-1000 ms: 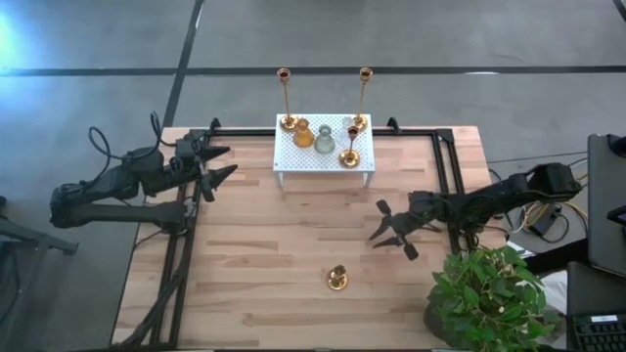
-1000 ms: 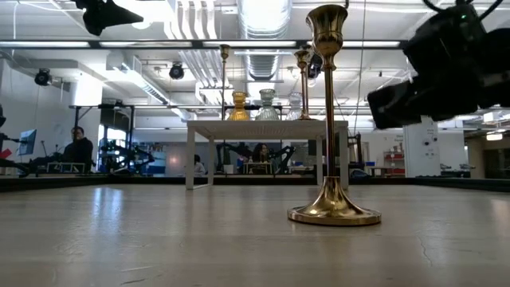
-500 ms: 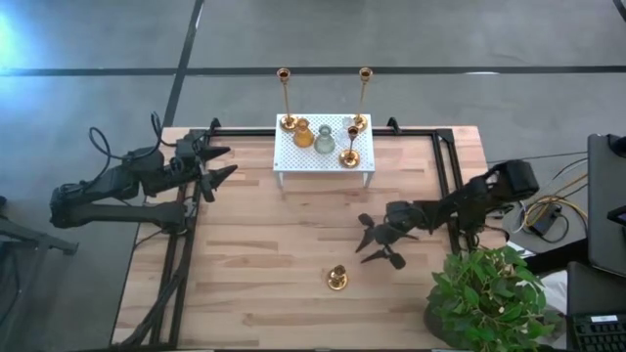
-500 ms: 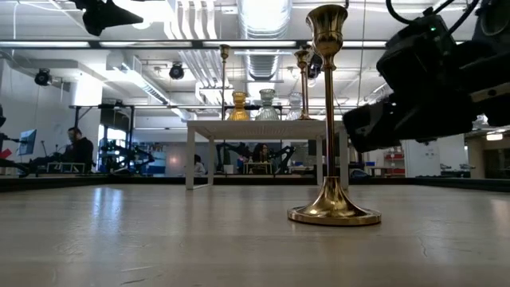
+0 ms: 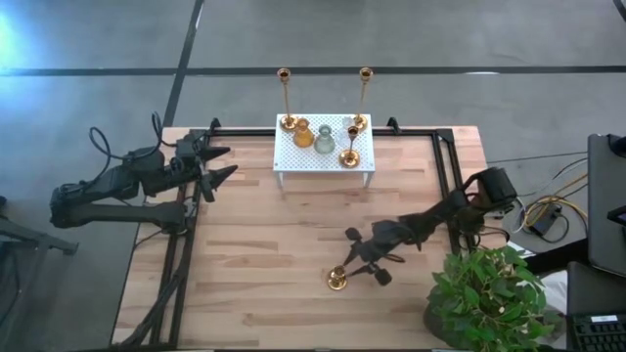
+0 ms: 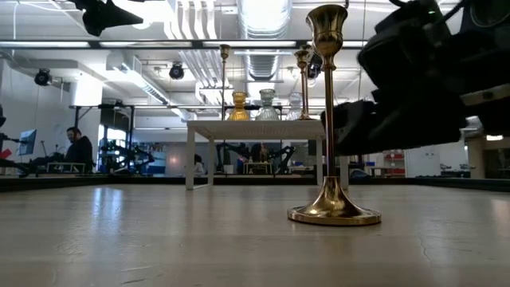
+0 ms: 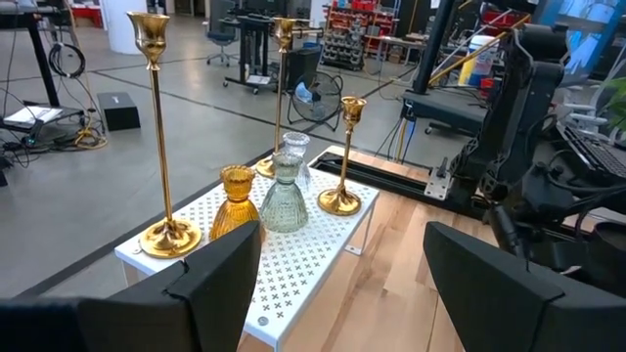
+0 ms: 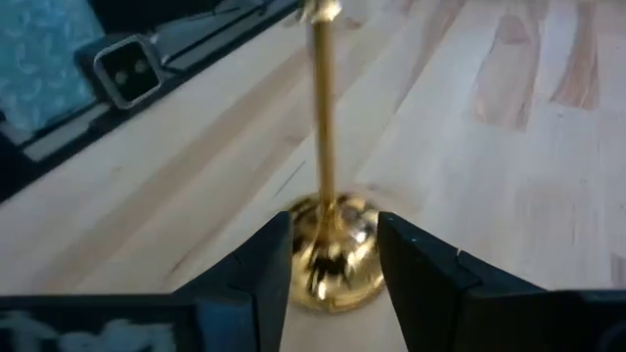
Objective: Pick & Place candle stick holders
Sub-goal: Put the golden candle holder on the shelf
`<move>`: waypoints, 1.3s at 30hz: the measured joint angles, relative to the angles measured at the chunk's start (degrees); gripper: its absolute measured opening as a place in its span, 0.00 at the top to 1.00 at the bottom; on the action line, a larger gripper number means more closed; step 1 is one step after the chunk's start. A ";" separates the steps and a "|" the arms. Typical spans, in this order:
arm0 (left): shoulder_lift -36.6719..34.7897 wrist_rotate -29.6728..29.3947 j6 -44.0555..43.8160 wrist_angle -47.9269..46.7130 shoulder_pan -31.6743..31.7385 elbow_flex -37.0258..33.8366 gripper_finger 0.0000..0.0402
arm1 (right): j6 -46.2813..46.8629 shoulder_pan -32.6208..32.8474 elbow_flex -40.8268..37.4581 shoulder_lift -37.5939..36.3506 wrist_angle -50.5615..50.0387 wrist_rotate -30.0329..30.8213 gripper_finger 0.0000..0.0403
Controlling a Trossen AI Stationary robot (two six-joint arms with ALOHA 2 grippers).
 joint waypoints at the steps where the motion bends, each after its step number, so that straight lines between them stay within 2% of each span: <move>1: 0.00 0.00 -0.01 -0.02 0.00 0.01 0.27 | 0.61 0.00 0.63 0.28 0.07 0.10 0.64; 14: 0.00 0.00 0.00 -0.08 0.00 0.02 0.27 | 5.37 0.40 6.34 1.15 -0.45 -0.06 0.63; 18: 0.00 0.00 0.00 0.00 -0.02 0.02 0.27 | 7.42 0.42 6.41 1.15 -0.89 -0.07 0.71; 25: 0.00 0.00 0.00 0.00 0.00 0.02 0.27 | 7.61 0.84 6.60 1.15 -3.59 -0.20 0.95; 39: 0.00 0.00 0.00 -0.04 0.00 0.02 0.27 | 7.54 0.93 7.74 1.15 -5.23 0.72 0.98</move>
